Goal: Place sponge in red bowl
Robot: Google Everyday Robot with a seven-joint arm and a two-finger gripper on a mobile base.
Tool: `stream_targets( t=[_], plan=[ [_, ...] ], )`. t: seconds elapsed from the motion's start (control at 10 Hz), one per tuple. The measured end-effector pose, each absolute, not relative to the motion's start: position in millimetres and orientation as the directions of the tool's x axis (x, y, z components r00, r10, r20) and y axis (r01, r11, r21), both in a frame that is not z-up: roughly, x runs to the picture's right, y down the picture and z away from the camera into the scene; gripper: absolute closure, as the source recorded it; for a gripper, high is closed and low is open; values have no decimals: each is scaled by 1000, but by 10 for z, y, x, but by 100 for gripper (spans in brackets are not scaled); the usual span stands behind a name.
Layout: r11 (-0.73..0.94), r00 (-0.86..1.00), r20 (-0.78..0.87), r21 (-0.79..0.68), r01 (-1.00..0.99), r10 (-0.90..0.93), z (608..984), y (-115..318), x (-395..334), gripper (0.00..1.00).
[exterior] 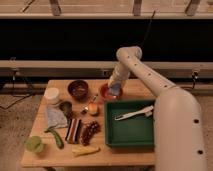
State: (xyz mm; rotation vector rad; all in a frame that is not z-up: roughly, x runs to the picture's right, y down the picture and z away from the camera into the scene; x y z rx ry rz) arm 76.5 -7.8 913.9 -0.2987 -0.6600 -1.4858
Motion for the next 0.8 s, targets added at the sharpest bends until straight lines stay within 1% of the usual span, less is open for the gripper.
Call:
stream_targets(
  t=[0.1,0.2,0.5,0.8],
  plan=[
    [94,-47,574,214,972,-818,9140,-53,758,22],
    [103,-45,572,224,969,-819,9136,-25,753,20],
    [130,-45,560,269,954,-828,9106,-27,776,20],
    [127,-49,560,272,954,-827,9110,-26,742,20]
  ],
)
